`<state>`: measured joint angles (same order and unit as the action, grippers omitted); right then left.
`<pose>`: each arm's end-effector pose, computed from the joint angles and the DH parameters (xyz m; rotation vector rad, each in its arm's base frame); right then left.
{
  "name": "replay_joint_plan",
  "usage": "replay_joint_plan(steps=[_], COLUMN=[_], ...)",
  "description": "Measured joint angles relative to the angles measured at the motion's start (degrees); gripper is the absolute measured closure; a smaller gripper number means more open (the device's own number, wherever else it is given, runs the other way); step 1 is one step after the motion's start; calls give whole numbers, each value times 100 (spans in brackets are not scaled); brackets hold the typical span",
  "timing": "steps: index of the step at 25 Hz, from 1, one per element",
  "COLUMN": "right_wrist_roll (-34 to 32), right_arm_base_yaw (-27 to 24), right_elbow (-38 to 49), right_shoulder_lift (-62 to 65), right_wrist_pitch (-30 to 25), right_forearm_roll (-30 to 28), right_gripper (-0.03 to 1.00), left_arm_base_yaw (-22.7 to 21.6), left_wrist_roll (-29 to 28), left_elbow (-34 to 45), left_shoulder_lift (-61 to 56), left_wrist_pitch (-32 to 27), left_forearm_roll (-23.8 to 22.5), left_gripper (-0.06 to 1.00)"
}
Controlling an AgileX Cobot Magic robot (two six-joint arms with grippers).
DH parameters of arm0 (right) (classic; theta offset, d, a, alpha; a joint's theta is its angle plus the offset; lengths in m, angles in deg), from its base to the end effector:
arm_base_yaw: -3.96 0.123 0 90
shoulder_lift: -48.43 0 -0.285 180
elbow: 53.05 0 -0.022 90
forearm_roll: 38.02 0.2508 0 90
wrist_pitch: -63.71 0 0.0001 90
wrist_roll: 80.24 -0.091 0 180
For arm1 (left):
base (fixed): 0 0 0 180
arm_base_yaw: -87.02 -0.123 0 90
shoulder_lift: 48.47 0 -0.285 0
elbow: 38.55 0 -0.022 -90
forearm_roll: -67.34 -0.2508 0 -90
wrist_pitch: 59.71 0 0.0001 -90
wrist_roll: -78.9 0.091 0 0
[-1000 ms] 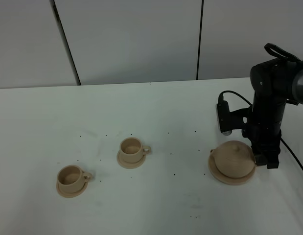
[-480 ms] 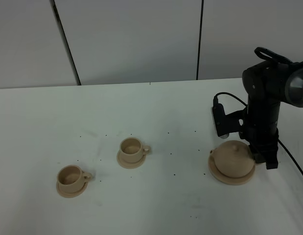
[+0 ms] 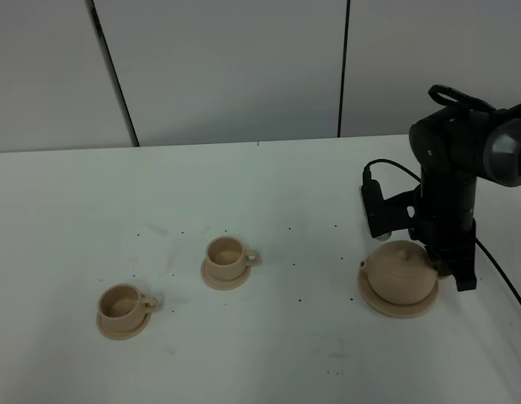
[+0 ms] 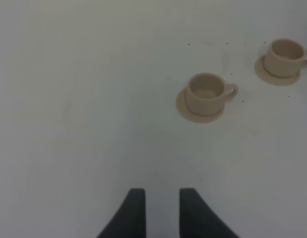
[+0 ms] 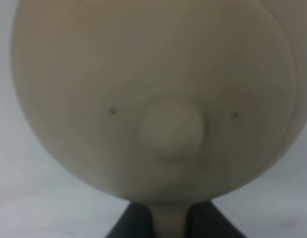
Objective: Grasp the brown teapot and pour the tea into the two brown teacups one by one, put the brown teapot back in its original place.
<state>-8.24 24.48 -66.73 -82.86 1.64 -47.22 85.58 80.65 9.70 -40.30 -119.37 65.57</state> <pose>0.3992 0.1357 0.1503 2.3023 -2.0436 0.2010 -0.0037 0.0023 0.2805 0.0044 2.0263 0.0721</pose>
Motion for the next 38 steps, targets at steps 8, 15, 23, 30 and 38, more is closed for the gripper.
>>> replay_joint_plan(steps=[8, 15, 23, 30, 38], right_wrist_roll=[-5, 1, -115, -115, -254], right_arm_base_yaw=[4, 7, 7, 7, 7], right_elbow=[0, 0, 0, 0, 0], right_shoulder_lift=[0, 0, 0, 0, 0], right_wrist_pitch=[-101, -155, -177, -177, -177], right_forearm_roll=[-12, -12, 63, 135, 160], right_gripper=[87, 87, 87, 87, 88], left_arm_base_yaw=[0, 0, 0, 0, 0], left_wrist_roll=[0, 0, 0, 0, 0], left_elbow=[0, 0, 0, 0, 0], left_shoulder_lift=[0, 0, 0, 0, 0], left_wrist_pitch=[0, 0, 0, 0, 0], left_forearm_roll=[0, 0, 0, 0, 0], left_gripper=[70, 70, 70, 70, 70])
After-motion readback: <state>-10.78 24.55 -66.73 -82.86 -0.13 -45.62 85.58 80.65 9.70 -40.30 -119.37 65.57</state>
